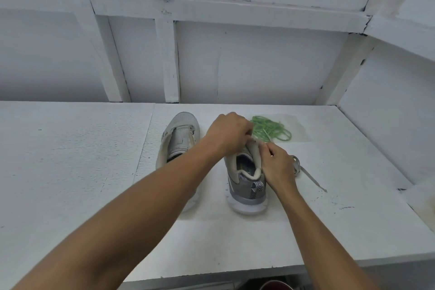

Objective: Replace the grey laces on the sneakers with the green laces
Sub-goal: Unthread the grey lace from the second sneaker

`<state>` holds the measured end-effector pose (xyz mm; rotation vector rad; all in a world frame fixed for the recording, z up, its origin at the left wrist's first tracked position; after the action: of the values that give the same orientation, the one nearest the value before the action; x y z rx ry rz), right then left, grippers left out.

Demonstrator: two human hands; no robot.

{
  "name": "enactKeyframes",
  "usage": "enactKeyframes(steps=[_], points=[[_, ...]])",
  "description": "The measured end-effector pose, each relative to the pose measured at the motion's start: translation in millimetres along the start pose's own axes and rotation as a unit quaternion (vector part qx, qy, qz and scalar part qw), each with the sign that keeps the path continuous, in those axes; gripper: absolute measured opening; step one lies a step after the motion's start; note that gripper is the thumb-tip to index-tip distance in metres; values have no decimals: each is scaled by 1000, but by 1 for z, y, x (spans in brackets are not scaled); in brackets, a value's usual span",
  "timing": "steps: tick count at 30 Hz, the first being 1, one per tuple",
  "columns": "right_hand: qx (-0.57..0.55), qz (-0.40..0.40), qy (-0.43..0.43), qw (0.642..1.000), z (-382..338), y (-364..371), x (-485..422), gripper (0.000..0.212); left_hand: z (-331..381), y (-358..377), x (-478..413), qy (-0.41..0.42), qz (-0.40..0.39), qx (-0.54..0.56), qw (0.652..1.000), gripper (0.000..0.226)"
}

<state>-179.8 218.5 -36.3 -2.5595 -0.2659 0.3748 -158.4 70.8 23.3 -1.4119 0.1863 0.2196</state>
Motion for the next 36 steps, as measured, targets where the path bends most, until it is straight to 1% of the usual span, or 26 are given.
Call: enactKeyframes(steps=[4, 7, 11, 15, 18, 21, 23, 24, 26, 29, 31, 32, 33, 34, 36], points=[[-2, 1, -3, 1000, 0, 0, 1, 46, -13, -16, -2, -12, 37, 17, 999, 19], [6, -1, -5, 1000, -1, -1, 1, 46, -28, -31, -6, -45, 72, 50, 995, 18], [-1, 0, -4, 1000, -2, -1, 1, 45, -49, -54, -12, -96, 145, 101, 980, 14], [-2, -1, 0, 1000, -2, 0, 1, 44, -62, -72, -17, -138, 196, 116, 964, 13], [-3, 0, 0, 1000, 0, 0, 0, 44, -68, -82, -16, -150, 219, 133, 955, 15], [-3, 1, -1, 1000, 1, 1, 0, 43, -65, -88, -9, -151, 218, 142, 954, 17], [-1, 1, 3, 1000, 2, 1, 0, 42, -59, -85, -4, -155, 199, 136, 958, 21], [-2, 1, 5, 1000, 2, 1, 0, 42, -55, -81, -1, -149, 176, 123, 965, 22], [-3, 0, 6, 1000, 1, 1, 0, 42, -45, -70, 5, -131, 106, 82, 982, 21], [-3, -3, 7, 1000, 0, 1, 1, 42, -27, -50, 20, -118, -51, 6, 992, 19], [1, -2, 10, 1000, 0, 0, 1, 42, -13, -38, 31, -95, -173, -54, 979, 19], [4, -2, 11, 1000, 0, 0, 1, 41, -8, -32, 36, -86, -216, -82, 969, 19], [5, -2, 10, 1000, -1, 0, 1, 41, -5, -29, 39, -85, -235, -103, 963, 16], [5, -1, 8, 1000, -1, 0, 2, 42, -3, -28, 40, -90, -236, -113, 961, 12], [4, 2, 4, 1000, -2, 0, 2, 43, 0, -29, 39, -108, -205, -110, 967, 11]])
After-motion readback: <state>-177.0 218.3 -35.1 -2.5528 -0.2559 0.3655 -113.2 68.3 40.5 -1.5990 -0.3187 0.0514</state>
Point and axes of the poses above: each hand's wrist, its own x-axis away from the middle knuckle, its own y-axis out of the palm, z = x × y, the point moved 1 cm from there along -x, towards the middle knuckle, and after that the axes turned 2 degrees about -y, right-handed, at the moved point
